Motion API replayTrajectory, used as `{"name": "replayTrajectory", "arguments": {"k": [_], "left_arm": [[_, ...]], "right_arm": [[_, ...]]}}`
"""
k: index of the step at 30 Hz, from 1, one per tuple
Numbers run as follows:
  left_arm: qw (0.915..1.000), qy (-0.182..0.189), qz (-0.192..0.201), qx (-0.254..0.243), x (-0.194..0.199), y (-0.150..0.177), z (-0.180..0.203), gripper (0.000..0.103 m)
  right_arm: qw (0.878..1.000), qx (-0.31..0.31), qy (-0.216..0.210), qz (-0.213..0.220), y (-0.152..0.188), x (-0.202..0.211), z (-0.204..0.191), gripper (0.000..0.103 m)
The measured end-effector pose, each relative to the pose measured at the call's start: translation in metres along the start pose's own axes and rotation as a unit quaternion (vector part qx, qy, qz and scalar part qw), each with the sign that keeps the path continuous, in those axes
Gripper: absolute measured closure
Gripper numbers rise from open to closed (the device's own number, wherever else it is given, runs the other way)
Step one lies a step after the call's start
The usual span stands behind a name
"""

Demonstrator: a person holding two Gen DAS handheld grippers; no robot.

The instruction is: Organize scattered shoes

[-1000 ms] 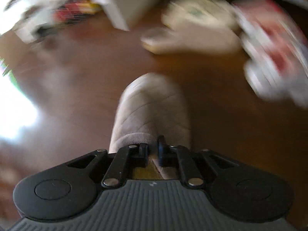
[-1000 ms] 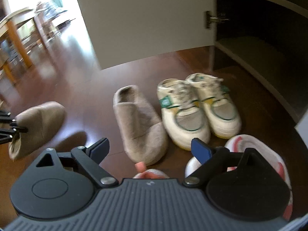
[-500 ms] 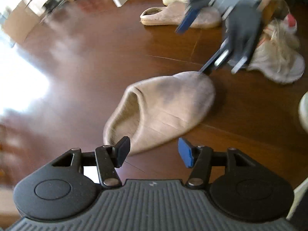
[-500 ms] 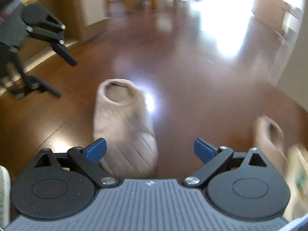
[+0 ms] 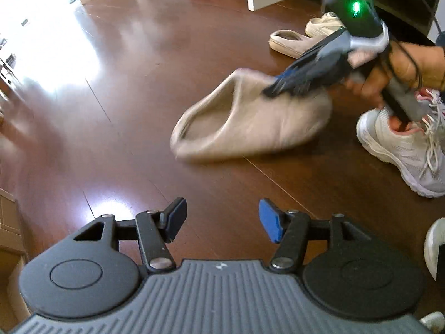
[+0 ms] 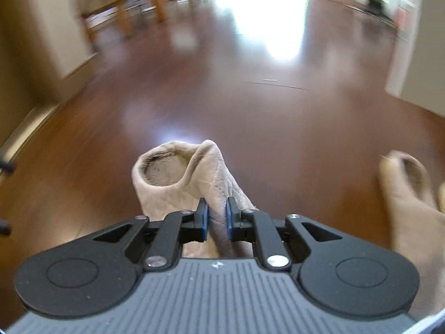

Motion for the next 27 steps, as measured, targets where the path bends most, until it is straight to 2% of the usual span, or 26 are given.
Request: {"name": "replayTrajectory", "arguments": {"k": [1,4,7,8,9,10,11,12,14,16,18,19,20,27], "left_arm": [[1.0,0.002,0.001,-0.003,0.0,0.0,0.002,0.041],[0.9998,0.011,0.0,-0.018,-0.002,-0.001,0.012,0.041],[0.9991,0.017,-0.001,-0.04,-0.006,-0.002,0.023,0.041],[0.9987,0.021,0.0,-0.046,-0.007,-0.002,0.027,0.041],[0.9985,0.024,0.001,-0.05,-0.005,-0.002,0.03,0.041],[0.9983,0.026,0.002,-0.053,-0.003,-0.002,0.032,0.041],[0.9981,0.029,0.002,-0.054,-0.003,-0.002,0.035,0.041],[0.998,0.032,0.002,-0.054,-0.004,-0.003,0.037,0.041],[0.9982,0.036,0.002,-0.048,-0.006,-0.007,0.04,0.041],[0.9983,0.041,0.002,-0.042,-0.005,-0.009,0.041,0.041],[0.9983,0.043,0.005,-0.04,-0.005,-0.014,0.042,0.041],[0.9982,0.042,0.009,-0.042,-0.003,-0.016,0.043,0.041],[0.9981,0.042,0.013,-0.043,-0.001,-0.017,0.043,0.041],[0.9983,0.048,0.011,-0.031,0.0,-0.014,0.041,0.041]], "right_arm": [[0.999,-0.044,0.023,-0.001,0.004,0.008,0.03,0.092],[0.994,-0.093,0.054,-0.008,0.02,0.018,0.077,0.092],[0.989,-0.133,0.057,-0.013,0.033,0.029,0.098,0.086],[0.987,-0.15,0.055,-0.013,0.035,0.035,0.102,0.078],[0.985,-0.164,0.055,-0.012,0.037,0.041,0.105,0.058],[0.984,-0.17,0.057,-0.012,0.038,0.046,0.107,0.045],[0.985,-0.163,0.055,-0.007,0.037,0.048,0.105,0.024],[0.988,-0.146,0.054,-0.003,0.036,0.047,0.102,0.017],[0.993,-0.106,0.06,-0.003,0.034,0.042,0.095,0.018],[0.994,-0.063,0.085,-0.019,0.034,0.028,0.091,0.024],[0.992,-0.041,0.115,-0.04,0.036,0.009,0.094,0.08],[0.991,-0.045,0.122,-0.042,0.037,0.005,0.098,0.08],[0.989,-0.064,0.128,-0.031,0.037,0.004,0.103,0.087],[0.974,-0.139,0.179,-0.002,0.043,0.018,0.129,0.089]]}}
Point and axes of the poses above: each gripper's, at about its wrist camera, not at the fingertips, and x roughly against the way its jaws point, z to its right, y to its underside, the point moved 9 cm from there along -x, roughly the way its jaws point, and after that the axes turned 9 degrees about -y, right-handed, at the moved point
